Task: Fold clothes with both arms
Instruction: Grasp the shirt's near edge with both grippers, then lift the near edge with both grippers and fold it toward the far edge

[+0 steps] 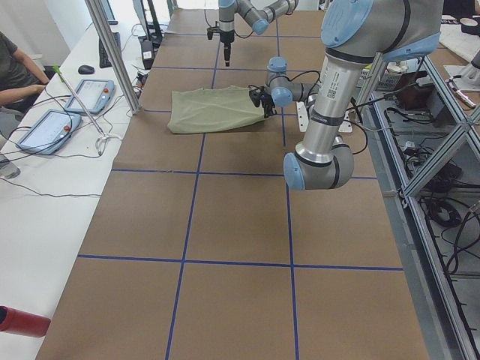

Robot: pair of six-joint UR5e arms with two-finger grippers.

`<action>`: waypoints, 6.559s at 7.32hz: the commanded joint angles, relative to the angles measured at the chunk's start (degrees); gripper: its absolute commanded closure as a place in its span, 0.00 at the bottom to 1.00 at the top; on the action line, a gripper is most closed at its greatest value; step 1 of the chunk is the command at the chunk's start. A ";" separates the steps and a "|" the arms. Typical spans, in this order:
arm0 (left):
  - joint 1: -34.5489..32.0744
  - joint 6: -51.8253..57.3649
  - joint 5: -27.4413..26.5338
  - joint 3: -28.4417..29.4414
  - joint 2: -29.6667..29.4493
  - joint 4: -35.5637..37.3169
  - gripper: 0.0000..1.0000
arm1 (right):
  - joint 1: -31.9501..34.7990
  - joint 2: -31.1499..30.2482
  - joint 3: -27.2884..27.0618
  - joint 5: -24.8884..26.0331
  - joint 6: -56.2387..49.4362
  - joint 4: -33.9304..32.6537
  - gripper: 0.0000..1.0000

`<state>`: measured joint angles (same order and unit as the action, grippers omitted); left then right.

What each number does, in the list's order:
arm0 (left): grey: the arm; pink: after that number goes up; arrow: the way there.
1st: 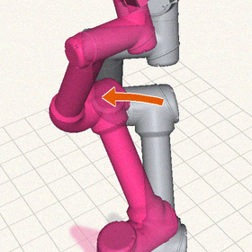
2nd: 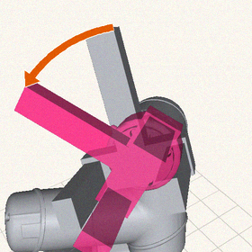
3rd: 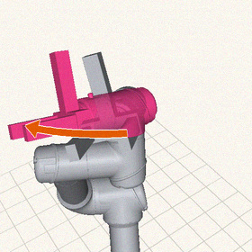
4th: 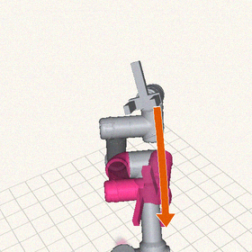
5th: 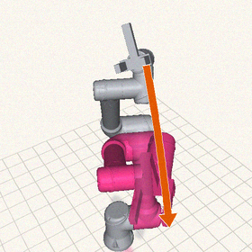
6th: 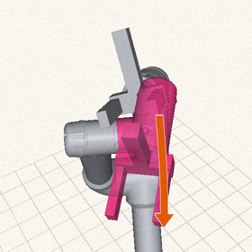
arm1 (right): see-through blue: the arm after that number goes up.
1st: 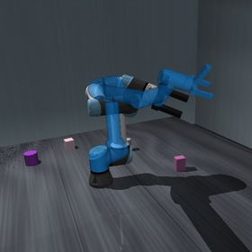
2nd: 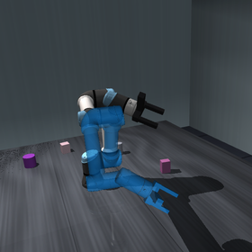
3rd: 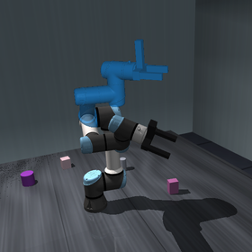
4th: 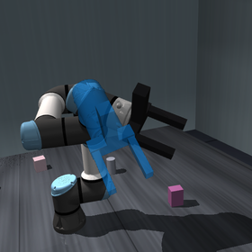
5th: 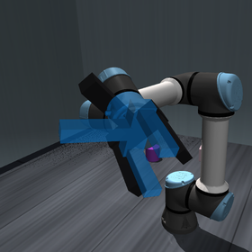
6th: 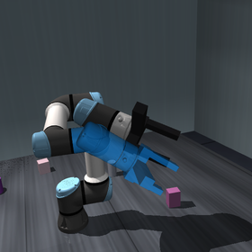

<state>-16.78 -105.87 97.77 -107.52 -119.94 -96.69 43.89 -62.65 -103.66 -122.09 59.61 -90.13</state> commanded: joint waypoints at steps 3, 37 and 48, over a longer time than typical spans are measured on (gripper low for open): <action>0.61 0.05 0.05 -0.24 0.15 0.36 1.00 | -16.07 -4.67 -7.26 14.49 25.05 0.04 0.00; 4.17 1.79 0.06 -22.57 3.32 15.40 1.00 | -23.79 -4.52 -18.70 13.62 46.39 5.05 1.00; -18.00 13.28 0.23 11.51 -6.52 -4.38 0.87 | -8.47 15.08 19.69 15.04 44.02 17.53 0.46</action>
<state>-32.87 -95.69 98.00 -99.85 -124.81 -100.80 34.43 -49.87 -88.25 -106.89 103.70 -72.82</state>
